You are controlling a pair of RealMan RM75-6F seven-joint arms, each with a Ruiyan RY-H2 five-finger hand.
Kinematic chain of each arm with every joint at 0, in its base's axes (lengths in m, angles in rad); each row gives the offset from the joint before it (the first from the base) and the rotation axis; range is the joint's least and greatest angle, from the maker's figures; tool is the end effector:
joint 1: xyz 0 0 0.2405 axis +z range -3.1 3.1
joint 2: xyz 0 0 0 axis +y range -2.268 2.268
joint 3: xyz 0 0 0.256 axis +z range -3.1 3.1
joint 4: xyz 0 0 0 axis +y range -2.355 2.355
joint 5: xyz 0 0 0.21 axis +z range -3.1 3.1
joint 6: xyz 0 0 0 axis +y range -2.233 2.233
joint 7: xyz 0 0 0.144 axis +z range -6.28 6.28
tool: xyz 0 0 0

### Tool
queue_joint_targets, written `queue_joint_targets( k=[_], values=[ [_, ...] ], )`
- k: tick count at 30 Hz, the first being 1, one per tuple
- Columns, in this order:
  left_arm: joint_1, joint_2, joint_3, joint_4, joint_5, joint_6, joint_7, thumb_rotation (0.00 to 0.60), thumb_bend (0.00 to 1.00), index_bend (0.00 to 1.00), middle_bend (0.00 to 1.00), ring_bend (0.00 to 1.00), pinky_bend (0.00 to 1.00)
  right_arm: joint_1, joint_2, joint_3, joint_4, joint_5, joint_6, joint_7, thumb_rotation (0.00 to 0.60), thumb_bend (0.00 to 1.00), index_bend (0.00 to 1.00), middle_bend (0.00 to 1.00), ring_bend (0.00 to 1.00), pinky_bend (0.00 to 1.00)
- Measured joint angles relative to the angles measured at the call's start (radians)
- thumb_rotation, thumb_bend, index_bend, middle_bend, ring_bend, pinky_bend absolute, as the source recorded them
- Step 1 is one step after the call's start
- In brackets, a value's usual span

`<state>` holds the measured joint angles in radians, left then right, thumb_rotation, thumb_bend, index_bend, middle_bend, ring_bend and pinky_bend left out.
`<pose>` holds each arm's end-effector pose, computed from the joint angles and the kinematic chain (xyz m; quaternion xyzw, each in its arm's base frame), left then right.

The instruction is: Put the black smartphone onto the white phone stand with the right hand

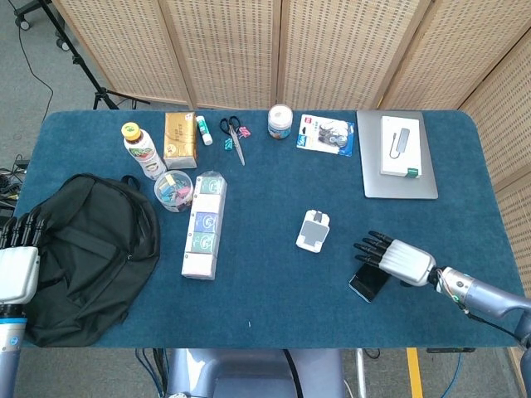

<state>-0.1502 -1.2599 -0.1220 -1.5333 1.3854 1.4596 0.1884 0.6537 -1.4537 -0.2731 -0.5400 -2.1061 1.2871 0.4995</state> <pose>-0.3111 0.2160 0.1333 -0.5830 -0.3522 -0.3630 0.6358 -0.3238 -0.3280 0.0785 0.9308 -0.1203 0.2120 0.2722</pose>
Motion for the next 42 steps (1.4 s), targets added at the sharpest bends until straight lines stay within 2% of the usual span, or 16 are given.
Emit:
queue_joint_targets(
  k=[6,17,25,30,34,36,39,42],
  values=[
    [-0.002,-0.002,-0.001,-0.002,-0.003,0.000,0.005,0.600,0.06,0.00,0.00,0.00,0.00,-0.009,-0.040,-0.032,0.066,0.016,0.017,0.038,0.600,0.00,0.10,0.01,0.00,0.00],
    [-0.001,-0.003,0.001,-0.004,-0.002,0.008,0.007,0.600,0.06,0.00,0.00,0.00,0.00,-0.010,-0.079,-0.055,0.122,0.041,0.031,0.074,0.600,0.00,0.10,0.01,0.00,0.01],
    [0.000,-0.003,0.004,-0.005,0.001,0.010,0.004,0.600,0.06,0.00,0.00,0.00,0.00,-0.018,-0.114,-0.083,0.161,0.049,0.026,0.090,0.600,0.00,0.18,0.06,0.00,0.03],
    [-0.001,-0.003,0.005,-0.008,0.001,0.010,0.006,0.600,0.06,0.00,0.00,0.00,0.00,-0.025,-0.131,-0.088,0.183,0.064,0.023,0.105,0.600,0.03,0.29,0.15,0.04,0.09],
    [-0.001,-0.003,0.006,-0.010,0.001,0.009,0.006,0.600,0.06,0.00,0.00,0.00,0.00,-0.033,-0.143,-0.088,0.202,0.077,0.021,0.115,0.600,0.11,0.38,0.27,0.11,0.17],
    [-0.001,-0.004,0.006,-0.011,0.000,0.009,0.006,0.600,0.06,0.00,0.00,0.00,0.00,-0.041,-0.150,-0.085,0.213,0.087,0.025,0.121,0.600,0.19,0.46,0.34,0.18,0.22],
    [-0.001,-0.004,0.007,-0.012,0.000,0.009,0.005,0.600,0.06,0.00,0.00,0.00,0.00,-0.052,-0.160,-0.082,0.231,0.097,0.035,0.130,0.600,0.26,0.49,0.41,0.26,0.28],
    [-0.001,-0.003,0.007,-0.014,0.001,0.008,0.003,0.600,0.06,0.00,0.00,0.00,0.00,-0.061,-0.166,-0.079,0.245,0.106,0.047,0.140,0.600,0.26,0.52,0.45,0.31,0.32]
  ],
)
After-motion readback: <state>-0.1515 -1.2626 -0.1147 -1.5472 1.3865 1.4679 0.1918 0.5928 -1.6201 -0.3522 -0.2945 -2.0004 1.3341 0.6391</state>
